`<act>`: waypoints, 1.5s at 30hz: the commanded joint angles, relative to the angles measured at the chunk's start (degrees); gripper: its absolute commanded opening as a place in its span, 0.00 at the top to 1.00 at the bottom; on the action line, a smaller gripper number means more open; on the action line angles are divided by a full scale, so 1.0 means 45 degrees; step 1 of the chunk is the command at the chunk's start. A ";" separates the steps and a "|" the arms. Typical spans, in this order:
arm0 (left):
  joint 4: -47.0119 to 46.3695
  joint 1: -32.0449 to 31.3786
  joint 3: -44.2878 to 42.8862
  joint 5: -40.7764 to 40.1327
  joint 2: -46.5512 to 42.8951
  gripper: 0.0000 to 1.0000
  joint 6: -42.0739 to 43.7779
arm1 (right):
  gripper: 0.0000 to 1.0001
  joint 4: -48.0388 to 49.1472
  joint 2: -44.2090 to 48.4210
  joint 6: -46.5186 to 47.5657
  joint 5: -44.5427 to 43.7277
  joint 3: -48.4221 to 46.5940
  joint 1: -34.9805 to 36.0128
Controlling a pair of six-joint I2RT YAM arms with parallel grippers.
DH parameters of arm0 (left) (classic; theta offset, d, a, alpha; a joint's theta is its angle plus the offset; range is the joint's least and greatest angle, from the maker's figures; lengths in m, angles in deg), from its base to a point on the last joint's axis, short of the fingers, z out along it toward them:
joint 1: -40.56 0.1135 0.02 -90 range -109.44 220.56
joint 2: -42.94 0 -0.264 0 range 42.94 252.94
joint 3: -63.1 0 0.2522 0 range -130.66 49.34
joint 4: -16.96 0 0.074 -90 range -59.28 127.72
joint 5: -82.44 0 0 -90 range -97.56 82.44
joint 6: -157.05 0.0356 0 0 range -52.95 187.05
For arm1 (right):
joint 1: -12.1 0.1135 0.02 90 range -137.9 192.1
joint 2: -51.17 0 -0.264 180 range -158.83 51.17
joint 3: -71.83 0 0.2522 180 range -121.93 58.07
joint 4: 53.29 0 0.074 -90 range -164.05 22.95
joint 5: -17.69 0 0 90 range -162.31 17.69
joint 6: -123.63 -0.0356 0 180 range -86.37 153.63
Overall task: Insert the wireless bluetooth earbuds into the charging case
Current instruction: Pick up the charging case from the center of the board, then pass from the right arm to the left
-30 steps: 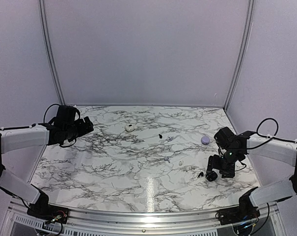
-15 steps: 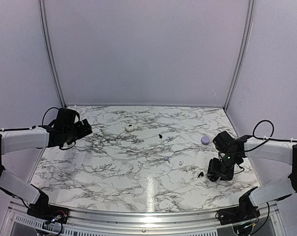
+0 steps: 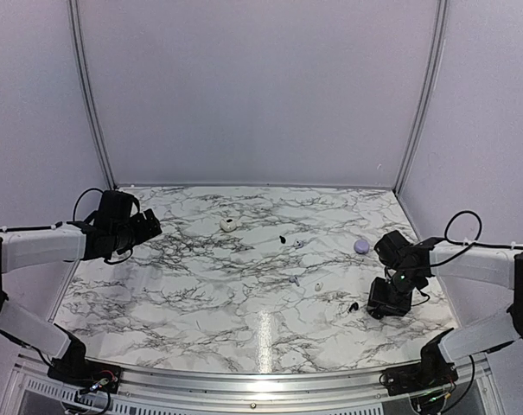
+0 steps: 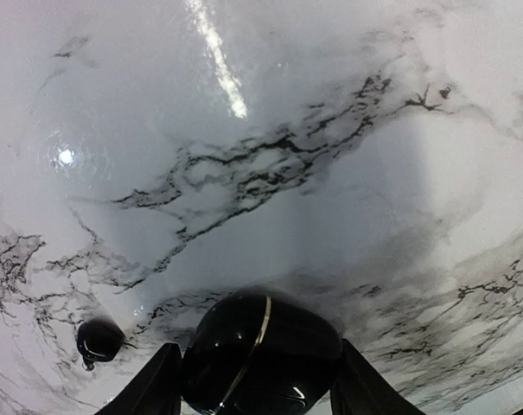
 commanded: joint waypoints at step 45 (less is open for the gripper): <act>-0.9345 -0.8036 0.4230 0.2967 -0.2602 0.01 1.1341 | 0.62 0.9905 -0.2892 0.5406 1.0961 -0.5239 0.4651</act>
